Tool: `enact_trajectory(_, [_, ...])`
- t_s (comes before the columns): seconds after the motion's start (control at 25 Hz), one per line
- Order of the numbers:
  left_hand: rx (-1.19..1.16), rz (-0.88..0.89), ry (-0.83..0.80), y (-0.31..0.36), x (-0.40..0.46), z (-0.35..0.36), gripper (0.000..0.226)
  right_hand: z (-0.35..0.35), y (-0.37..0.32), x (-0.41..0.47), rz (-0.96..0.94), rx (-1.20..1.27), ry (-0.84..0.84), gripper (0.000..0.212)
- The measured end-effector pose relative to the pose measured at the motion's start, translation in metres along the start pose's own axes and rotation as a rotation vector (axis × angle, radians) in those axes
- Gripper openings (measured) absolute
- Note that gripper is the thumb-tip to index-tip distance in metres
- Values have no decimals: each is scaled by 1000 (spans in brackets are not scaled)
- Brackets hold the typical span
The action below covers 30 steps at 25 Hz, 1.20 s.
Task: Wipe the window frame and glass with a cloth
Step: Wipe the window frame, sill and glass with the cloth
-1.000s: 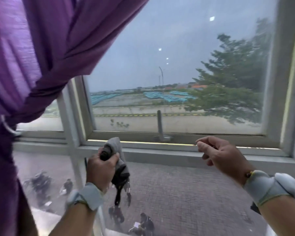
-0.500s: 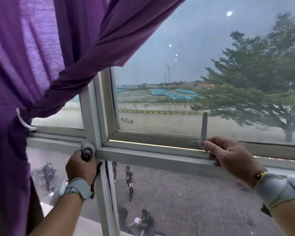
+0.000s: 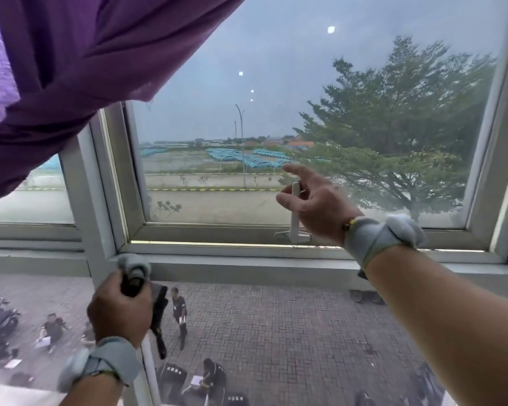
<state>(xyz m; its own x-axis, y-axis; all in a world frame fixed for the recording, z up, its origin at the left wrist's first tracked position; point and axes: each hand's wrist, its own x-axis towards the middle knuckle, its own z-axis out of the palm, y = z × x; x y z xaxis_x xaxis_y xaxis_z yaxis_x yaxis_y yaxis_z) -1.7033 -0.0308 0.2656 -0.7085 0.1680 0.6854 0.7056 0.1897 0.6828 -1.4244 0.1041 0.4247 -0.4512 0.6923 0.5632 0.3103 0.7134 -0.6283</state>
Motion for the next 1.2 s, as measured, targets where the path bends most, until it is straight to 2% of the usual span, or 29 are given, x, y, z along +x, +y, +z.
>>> enact_trajectory(0.12, [-82, 33, -101, 33, -25, 8, 16, 3, -10, 10, 9, -122, -10, 14])
enact_trajectory(0.16, [-107, 60, -121, 45, -33, 9, 16, 3, -12, 9, 9, -153, -8, 13])
enact_trajectory(0.4, [-270, 142, -231, 117, -80, 31, 14, 3, -15, 6, 25, -199, 19, 23])
enact_trajectory(0.64, [-291, 153, -242, 134, -91, 40, 12, 3, -16, 6, 12, -297, 29, 26])
enact_trajectory(0.8, [-295, 148, -266, 131, -89, 41, 11, -13, -11, -7, -88, -583, 63, 18])
enact_trajectory(0.92, [-304, 173, -255, 131, -92, 45, 12, -31, 15, -26, -76, -716, 116, 25])
enact_trajectory(1.04, [-306, 194, -252, 131, -94, 47, 13, -30, 45, -57, -21, -713, 136, 32])
enact_trajectory(1.2, [-302, 217, -260, 133, -97, 50, 17, -29, 63, -67, 42, -618, 106, 28])
